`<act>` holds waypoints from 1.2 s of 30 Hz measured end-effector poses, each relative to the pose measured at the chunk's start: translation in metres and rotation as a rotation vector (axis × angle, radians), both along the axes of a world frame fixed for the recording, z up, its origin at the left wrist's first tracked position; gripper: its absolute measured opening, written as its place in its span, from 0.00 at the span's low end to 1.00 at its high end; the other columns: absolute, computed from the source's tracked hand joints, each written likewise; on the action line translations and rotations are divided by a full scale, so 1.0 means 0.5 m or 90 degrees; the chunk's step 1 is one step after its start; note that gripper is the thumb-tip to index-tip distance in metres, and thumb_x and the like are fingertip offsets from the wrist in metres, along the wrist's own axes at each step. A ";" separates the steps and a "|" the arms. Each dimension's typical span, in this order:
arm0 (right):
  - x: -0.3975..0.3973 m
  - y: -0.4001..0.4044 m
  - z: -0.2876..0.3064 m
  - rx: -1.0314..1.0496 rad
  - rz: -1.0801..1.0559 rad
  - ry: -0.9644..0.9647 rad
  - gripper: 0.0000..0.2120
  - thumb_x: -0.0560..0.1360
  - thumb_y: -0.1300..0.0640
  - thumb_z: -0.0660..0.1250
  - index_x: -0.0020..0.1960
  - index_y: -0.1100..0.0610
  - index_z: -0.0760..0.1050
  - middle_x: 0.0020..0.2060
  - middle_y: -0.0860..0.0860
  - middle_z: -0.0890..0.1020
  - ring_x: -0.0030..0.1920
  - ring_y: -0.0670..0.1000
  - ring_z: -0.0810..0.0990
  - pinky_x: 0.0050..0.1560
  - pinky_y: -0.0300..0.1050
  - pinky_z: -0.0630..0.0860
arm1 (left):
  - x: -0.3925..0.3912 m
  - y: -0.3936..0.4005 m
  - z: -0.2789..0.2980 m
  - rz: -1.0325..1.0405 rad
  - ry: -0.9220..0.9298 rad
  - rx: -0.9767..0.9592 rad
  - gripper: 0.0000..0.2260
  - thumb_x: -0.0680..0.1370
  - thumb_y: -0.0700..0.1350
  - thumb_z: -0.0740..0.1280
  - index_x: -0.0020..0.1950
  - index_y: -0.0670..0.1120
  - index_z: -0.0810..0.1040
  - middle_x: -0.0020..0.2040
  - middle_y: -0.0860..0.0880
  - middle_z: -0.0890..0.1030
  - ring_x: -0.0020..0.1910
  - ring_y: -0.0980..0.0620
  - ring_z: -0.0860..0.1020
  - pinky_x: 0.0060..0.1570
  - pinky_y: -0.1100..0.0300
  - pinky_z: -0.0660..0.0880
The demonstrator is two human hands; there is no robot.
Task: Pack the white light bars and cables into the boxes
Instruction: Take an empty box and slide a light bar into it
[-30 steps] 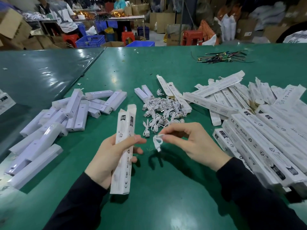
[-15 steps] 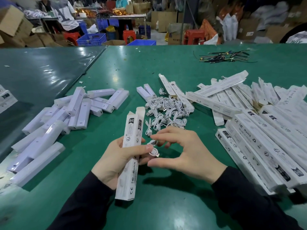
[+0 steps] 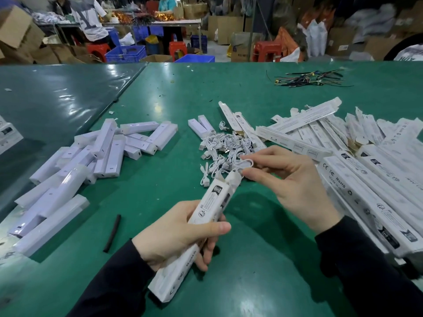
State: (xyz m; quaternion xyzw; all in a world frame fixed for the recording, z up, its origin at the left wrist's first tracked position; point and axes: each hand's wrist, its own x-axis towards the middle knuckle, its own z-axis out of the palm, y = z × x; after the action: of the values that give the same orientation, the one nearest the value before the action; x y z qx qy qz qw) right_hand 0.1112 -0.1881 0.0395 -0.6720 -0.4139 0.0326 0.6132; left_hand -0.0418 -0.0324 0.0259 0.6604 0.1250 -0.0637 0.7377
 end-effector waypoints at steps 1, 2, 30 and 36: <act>0.003 -0.004 0.000 -0.042 -0.012 -0.061 0.11 0.69 0.60 0.75 0.52 0.56 0.85 0.43 0.51 0.83 0.39 0.47 0.80 0.46 0.37 0.75 | 0.000 -0.001 -0.002 -0.012 0.002 0.001 0.15 0.69 0.43 0.74 0.49 0.37 0.74 0.28 0.42 0.73 0.21 0.49 0.73 0.21 0.60 0.75; 0.005 -0.008 0.000 -0.079 -0.013 -0.116 0.11 0.70 0.60 0.75 0.52 0.56 0.85 0.44 0.51 0.82 0.40 0.48 0.80 0.47 0.39 0.76 | 0.000 -0.001 -0.003 -0.020 0.004 0.006 0.15 0.69 0.43 0.74 0.49 0.37 0.74 0.28 0.42 0.73 0.20 0.50 0.73 0.21 0.61 0.74; -0.008 -0.007 -0.004 -0.053 0.148 0.332 0.10 0.66 0.60 0.74 0.47 0.60 0.85 0.40 0.59 0.85 0.37 0.52 0.84 0.44 0.43 0.82 | -0.001 0.005 -0.009 -0.014 -0.001 0.043 0.17 0.68 0.43 0.75 0.50 0.36 0.73 0.27 0.45 0.70 0.20 0.52 0.68 0.21 0.61 0.74; -0.005 -0.012 0.005 -0.189 0.146 0.314 0.05 0.70 0.67 0.74 0.45 0.64 0.85 0.36 0.59 0.84 0.35 0.51 0.82 0.39 0.41 0.80 | -0.003 0.004 -0.013 -0.042 -0.009 0.062 0.17 0.70 0.41 0.75 0.51 0.35 0.72 0.27 0.46 0.71 0.20 0.52 0.69 0.21 0.60 0.74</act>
State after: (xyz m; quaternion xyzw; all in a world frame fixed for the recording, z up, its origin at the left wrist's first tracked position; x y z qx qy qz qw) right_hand 0.1088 -0.1943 0.0419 -0.6749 -0.3168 0.3239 0.5825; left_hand -0.0432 -0.0301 0.0193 0.6995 0.1012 -0.0771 0.7032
